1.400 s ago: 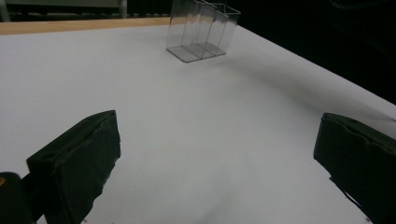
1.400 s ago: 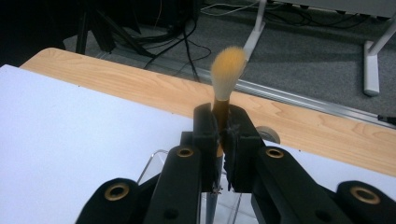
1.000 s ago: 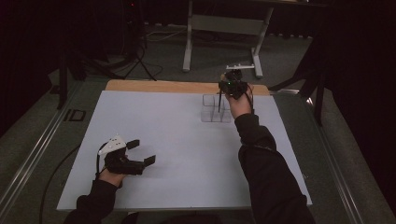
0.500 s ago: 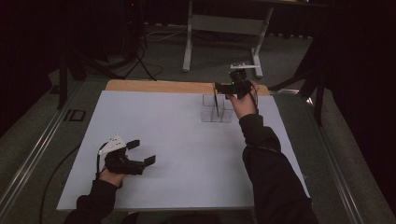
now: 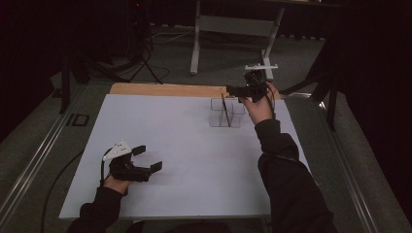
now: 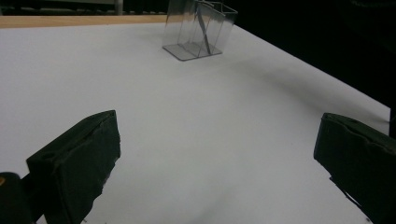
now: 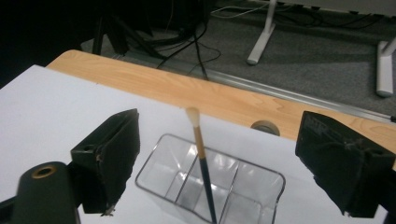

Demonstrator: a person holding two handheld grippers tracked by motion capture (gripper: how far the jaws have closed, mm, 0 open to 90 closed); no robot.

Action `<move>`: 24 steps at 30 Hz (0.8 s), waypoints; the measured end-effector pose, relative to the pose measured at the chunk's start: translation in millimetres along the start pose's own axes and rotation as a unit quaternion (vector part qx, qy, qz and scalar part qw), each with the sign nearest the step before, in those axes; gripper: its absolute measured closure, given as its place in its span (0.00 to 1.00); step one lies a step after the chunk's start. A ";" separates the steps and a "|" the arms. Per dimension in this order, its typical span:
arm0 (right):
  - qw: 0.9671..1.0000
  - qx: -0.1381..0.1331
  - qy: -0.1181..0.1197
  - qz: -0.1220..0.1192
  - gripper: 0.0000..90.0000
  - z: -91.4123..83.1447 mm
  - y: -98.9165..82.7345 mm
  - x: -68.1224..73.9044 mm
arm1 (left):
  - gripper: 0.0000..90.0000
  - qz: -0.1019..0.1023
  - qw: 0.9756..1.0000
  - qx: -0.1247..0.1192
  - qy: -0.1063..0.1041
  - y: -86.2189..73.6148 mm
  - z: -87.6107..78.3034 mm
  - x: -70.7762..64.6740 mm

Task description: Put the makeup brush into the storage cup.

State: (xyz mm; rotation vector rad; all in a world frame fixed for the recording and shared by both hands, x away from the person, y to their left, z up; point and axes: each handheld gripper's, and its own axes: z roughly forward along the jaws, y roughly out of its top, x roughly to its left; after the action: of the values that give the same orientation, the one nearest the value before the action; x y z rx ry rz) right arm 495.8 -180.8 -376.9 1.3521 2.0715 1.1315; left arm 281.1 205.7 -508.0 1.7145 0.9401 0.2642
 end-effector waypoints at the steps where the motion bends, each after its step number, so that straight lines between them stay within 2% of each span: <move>1: 1.000 -0.004 0.000 -0.002 0.15 -2.2 0.0 0.2 | 0.01 0.000 1.000 0.000 -0.001 0.1 -0.1 0.1; 7: 1.000 -0.013 0.010 -0.009 0.11 -16.1 0.3 0.8 | 0.01 0.000 1.000 -0.002 -0.002 0.5 -0.6 -0.5; 14: 0.999 -0.017 0.045 -0.020 0.11 -28.8 -4.8 -2.0 | 0.01 0.001 1.000 0.000 -0.001 0.7 -0.2 -1.2; 24: 0.998 -0.010 0.052 -0.036 0.11 -39.4 -28.5 -2.6 | 0.01 0.004 1.000 -0.002 -0.004 0.4 -0.3 -2.1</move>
State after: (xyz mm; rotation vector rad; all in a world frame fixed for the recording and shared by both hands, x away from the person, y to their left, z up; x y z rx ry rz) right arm 453.2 -204.6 -377.3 1.2228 2.1574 1.2118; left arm 279.6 204.4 -506.9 1.7146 0.9271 0.2637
